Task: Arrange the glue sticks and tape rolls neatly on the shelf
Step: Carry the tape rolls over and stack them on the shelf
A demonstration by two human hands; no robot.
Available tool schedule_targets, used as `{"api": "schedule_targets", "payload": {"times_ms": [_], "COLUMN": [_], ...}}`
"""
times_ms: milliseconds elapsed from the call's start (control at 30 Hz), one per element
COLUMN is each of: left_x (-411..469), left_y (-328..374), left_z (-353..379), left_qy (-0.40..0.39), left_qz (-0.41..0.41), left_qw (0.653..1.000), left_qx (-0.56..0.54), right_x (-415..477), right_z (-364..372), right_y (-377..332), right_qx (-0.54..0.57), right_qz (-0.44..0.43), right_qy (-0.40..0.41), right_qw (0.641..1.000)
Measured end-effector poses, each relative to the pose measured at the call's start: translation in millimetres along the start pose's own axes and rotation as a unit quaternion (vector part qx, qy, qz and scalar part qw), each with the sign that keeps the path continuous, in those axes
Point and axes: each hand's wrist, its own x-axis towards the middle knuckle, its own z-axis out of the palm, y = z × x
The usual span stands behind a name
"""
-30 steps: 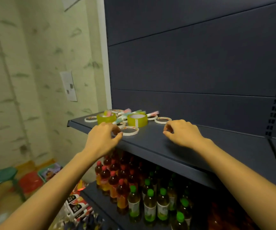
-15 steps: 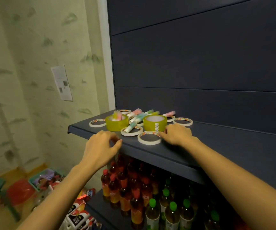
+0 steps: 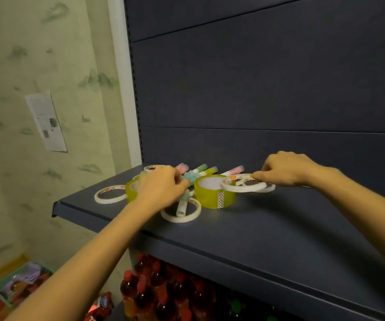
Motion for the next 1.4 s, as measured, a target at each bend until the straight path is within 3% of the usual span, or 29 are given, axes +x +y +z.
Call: {"api": "schedule_targets", "payload": {"times_ms": [300,467,800,1133,1400], "left_x": [72.3,87.3,96.7,40.0,-17.9], "left_y": [10.6,5.6,33.6,148.6,268.8], "left_z": [47.4,58.5,32.1,24.3,23.6], "left_qy": [-0.136,-0.182,-0.121,-0.11,-0.128], "left_qz": [-0.002,0.064,0.153,0.315,0.382], "left_qw": [0.99,0.978,0.978,0.935,0.902], "left_qx": [0.022,0.075,-0.071,-0.122,-0.154], "right_x": [-14.2,-33.4,-107.2,-237.5,-348.1], "right_z": [8.6,13.3,5.6,-12.8,-33.7], "right_y": [32.5,25.9,4.0,43.0,107.6], "right_qx": [0.017,0.015,-0.009,-0.038,-0.088], "right_qz": [0.112,0.183,0.316,0.455,0.497], "right_qy": [0.03,0.043,0.091,0.118,0.115], "right_qw": [0.993,0.982,0.944,0.882,0.855]}}
